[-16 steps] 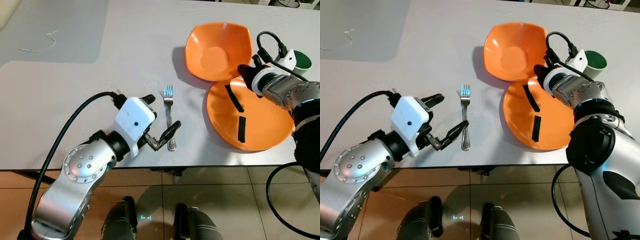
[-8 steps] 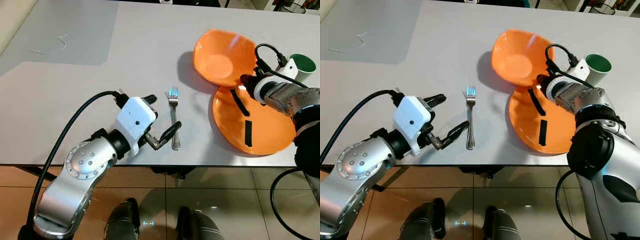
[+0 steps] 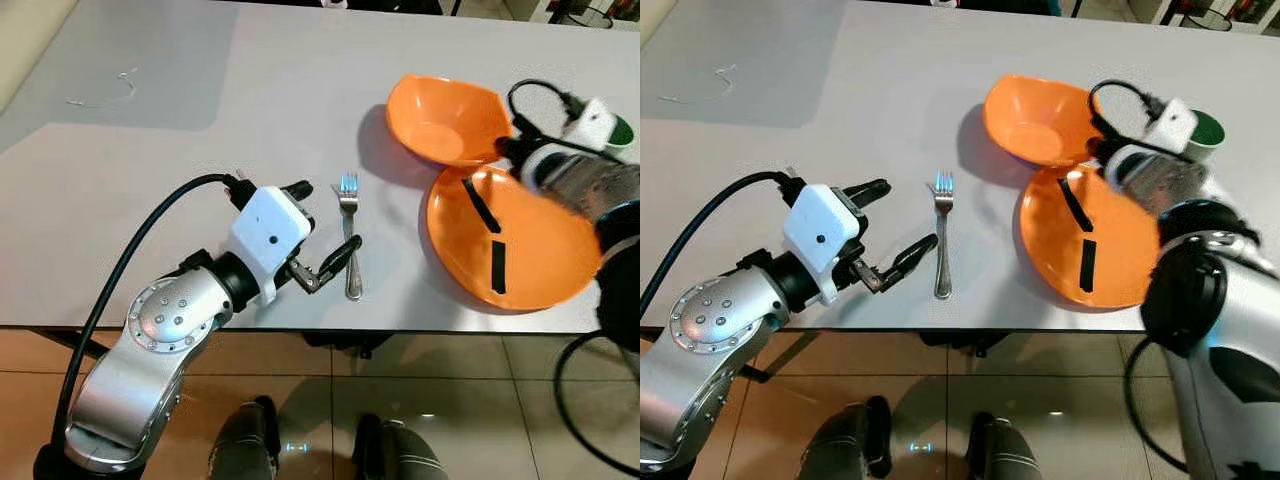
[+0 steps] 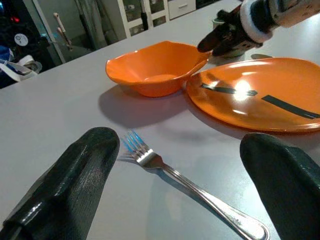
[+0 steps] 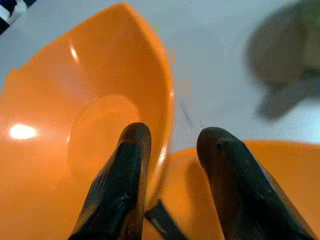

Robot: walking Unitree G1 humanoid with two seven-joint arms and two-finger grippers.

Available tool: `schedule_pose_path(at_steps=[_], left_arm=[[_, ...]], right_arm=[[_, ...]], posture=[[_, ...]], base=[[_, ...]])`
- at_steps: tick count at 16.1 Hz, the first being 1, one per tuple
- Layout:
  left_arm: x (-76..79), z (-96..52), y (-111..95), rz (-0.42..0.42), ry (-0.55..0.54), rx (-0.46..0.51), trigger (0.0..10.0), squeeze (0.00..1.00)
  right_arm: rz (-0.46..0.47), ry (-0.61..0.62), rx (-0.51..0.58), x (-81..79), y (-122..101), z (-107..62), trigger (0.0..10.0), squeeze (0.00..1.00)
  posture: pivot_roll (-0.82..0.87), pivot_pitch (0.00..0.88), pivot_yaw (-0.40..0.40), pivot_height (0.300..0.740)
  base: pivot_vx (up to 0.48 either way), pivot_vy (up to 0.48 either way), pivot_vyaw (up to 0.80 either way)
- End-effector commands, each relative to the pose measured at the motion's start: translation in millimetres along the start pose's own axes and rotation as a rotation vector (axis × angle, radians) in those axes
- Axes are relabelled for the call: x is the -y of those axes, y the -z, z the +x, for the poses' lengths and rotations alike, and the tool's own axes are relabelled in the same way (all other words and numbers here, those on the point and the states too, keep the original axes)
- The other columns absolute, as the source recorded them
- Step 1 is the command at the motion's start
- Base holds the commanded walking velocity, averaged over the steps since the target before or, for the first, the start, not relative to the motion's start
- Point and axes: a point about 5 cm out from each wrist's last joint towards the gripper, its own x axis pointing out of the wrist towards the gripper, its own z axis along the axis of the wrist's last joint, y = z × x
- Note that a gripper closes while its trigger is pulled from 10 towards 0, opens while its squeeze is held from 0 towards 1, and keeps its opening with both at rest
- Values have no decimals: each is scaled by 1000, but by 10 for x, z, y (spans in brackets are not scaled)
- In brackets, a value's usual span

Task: Setting the table

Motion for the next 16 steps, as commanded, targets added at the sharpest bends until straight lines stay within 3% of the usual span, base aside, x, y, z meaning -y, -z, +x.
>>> schedule_pose_path(at_steps=[1,4,6,8,9,10,11,12,13,14,15,16], left_arm=[[9,-24,9,-1,9,-3,10000,0],[-11,-6,20,6,12,-6,10000,0],[-75,-27,50,52,-35,-39,10000,0],[-167,-95,135,50,-104,-92,10000,0],[-198,-137,181,52,-122,-113,10000,0],[-277,-260,300,62,-163,-173,10000,0],[-324,-334,362,65,-189,-207,10000,0],[-408,-479,447,79,-233,-263,10000,0],[-445,-553,474,89,-258,-290,10000,0],[-487,-621,500,102,-295,-318,10000,0],[-510,-612,504,92,-317,-308,10000,0],[-489,-592,505,81,-297,-296,10000,0]], right_arm=[[-40,-4,45,-8,-201,-67,10000,0],[-67,3,94,50,-444,-178,10000,0],[-132,-79,205,-18,-755,-323,10000,0],[-301,-185,338,-155,-897,-438,10000,0],[-354,-219,357,-216,-867,-455,10000,0],[-470,-321,377,-398,-720,-507,10000,0],[-523,-378,379,-506,-605,-532,10000,0],[-600,-482,352,-692,-333,-562,10000,0],[-620,-535,307,-766,-128,-554,10000,0],[-604,-599,226,-830,177,-549,7961,0],[-519,-626,120,-905,625,-578,0,0],[-497,-623,96,-928,748,-610,0,0]], posture=[[94,158,-41,740],[95,142,-25,740],[118,126,-20,740],[126,116,-13,740],[125,108,-5,740],[121,103,-1,740],[116,98,0,740],[117,92,-15,740],[125,89,-22,740],[133,80,-42,740],[114,74,-44,740],[90,64,-36,740]], base=[[0,0,0],[0,0,0],[0,0,0],[0,0,0],[0,0,0],[0,0,0],[0,0,0],[0,0,0],[0,0,0],[0,0,0],[0,0,0],[0,0,0]])
